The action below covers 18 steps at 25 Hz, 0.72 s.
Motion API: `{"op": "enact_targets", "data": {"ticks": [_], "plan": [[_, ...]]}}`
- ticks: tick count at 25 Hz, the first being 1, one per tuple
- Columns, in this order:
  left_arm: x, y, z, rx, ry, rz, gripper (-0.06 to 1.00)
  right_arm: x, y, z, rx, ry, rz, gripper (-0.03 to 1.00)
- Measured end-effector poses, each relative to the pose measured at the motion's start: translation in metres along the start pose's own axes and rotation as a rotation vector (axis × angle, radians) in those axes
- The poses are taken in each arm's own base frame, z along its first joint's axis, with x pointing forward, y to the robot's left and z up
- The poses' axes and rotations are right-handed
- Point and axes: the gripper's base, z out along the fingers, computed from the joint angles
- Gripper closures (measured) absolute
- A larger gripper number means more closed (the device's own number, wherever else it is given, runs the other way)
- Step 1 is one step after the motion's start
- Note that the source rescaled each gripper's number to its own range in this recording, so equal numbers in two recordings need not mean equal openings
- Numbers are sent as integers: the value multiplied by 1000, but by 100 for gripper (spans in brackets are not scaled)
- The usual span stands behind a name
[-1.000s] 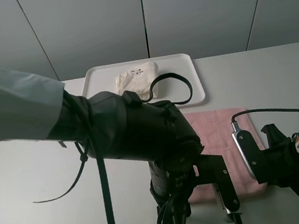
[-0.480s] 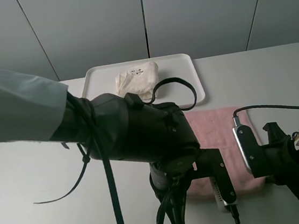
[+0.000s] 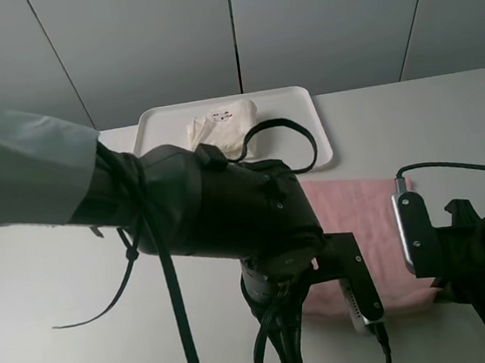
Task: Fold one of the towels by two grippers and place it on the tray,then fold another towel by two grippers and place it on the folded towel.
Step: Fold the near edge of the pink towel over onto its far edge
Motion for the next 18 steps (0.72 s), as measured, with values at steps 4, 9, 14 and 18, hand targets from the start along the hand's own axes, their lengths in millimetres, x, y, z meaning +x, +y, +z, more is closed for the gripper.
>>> {"op": "enact_targets", "data": {"ticks": [4, 9, 14, 18], "plan": [[-3, 7, -24, -36, -74, -25, 94, -3, -3, -16, 82, -61, 90, 96], [-2, 22, -46, -60, -157, -98, 94, -4, -3, -28, 130, -118, 277, 96], [7, 42, -47, -69, -160, -191, 94, -4, -4, -34, 152, -155, 410, 96], [11, 55, -45, -74, -172, -248, 94, -6, -6, -35, 161, -180, 518, 96]]}}
